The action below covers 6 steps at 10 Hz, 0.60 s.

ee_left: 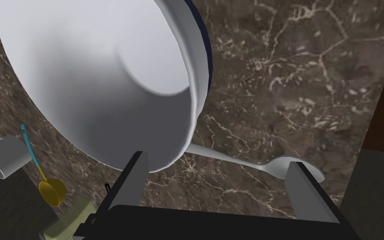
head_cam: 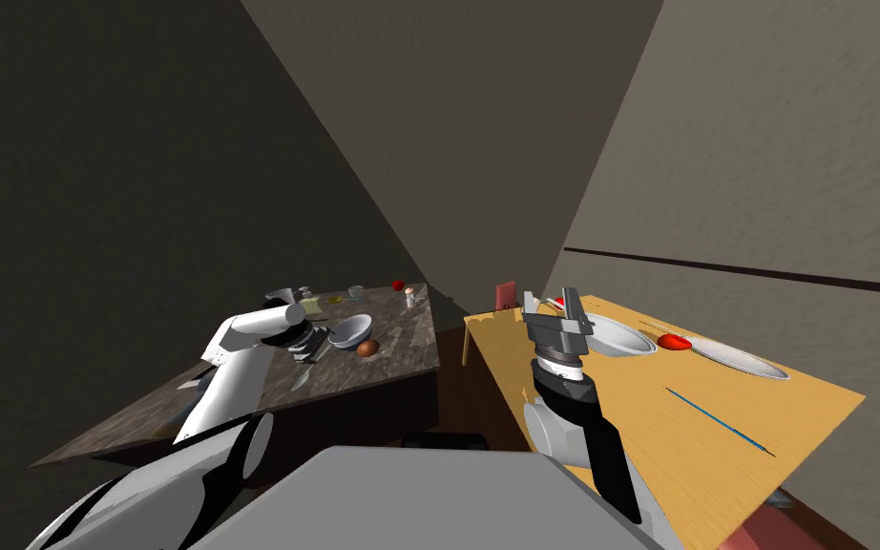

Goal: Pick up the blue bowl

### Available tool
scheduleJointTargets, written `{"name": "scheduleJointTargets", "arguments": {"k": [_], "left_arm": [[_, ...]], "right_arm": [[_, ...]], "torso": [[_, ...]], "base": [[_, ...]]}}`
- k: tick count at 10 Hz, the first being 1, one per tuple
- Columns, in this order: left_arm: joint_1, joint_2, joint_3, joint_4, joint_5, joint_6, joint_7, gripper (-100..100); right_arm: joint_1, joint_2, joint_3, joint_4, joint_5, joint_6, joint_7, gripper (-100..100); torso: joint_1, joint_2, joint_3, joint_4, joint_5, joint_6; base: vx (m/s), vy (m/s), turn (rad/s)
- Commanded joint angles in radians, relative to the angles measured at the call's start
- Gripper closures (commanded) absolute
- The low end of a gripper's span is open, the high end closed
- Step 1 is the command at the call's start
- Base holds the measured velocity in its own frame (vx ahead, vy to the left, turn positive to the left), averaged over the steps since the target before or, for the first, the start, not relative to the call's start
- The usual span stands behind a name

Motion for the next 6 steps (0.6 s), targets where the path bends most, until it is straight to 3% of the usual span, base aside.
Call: {"name": "scheduleJointTargets", "arguments": {"k": [1,2,6], "left_arm": [[-0.003,0.002,0.022,0.018,-0.002,-0.004,-0.05,-100],[-0.003,0.002,0.022,0.018,-0.002,-0.004,-0.077,-100],[-0.003,0.002,0.022,0.018,-0.002,-0.004,-0.077,-100]], "right_arm": [[0.0,0.0,0.0,0.0,0.0,0.0,0.0,0],[0.0,0.0,0.0,0.0,0.0,0.0,0.0,0],[0.0,0.0,0.0,0.0,0.0,0.0,0.0,0]], "torso": [[0.0,0.0,0.0,0.0,0.0,0.0],[0.0,0.0,0.0,0.0,0.0,0.001],[0.005,0.003,0.002,0.001,0.001,0.001]], "base": [[0.062,-0.081,0.236],[0.021,-0.028,0.081],[-0.007,0.01,-0.028]]}}
